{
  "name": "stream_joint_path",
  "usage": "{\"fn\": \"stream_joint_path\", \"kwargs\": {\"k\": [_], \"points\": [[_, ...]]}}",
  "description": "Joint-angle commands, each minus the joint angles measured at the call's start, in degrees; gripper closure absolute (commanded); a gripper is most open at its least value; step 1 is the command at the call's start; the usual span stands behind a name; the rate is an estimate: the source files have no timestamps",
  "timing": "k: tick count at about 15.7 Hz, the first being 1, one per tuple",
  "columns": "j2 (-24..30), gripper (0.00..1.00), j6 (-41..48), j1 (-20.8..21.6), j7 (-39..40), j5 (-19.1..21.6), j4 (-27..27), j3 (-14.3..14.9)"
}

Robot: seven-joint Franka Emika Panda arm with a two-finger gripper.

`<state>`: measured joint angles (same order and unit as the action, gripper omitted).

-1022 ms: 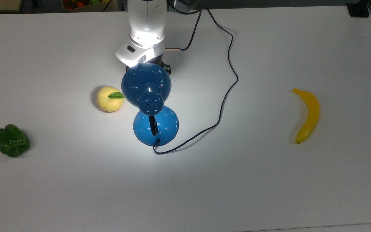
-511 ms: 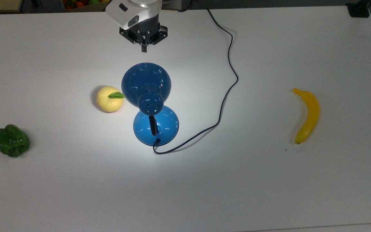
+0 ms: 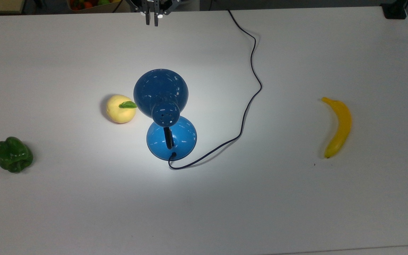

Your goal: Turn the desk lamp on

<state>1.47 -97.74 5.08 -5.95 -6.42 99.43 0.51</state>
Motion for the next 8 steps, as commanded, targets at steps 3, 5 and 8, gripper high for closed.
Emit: {"fn": "stream_joint_path", "kwargs": {"k": [3,5,8], "points": [[-0.5,0.0,7.64,-0.77,-0.73,0.28,-4.42,0.63],[-0.24,0.0,8.61,-0.86,-0.2,0.35,-4.51,0.72],[0.2,0.0,8.44,-1.04,-0.03,0.88,-4.6,0.89]]}}
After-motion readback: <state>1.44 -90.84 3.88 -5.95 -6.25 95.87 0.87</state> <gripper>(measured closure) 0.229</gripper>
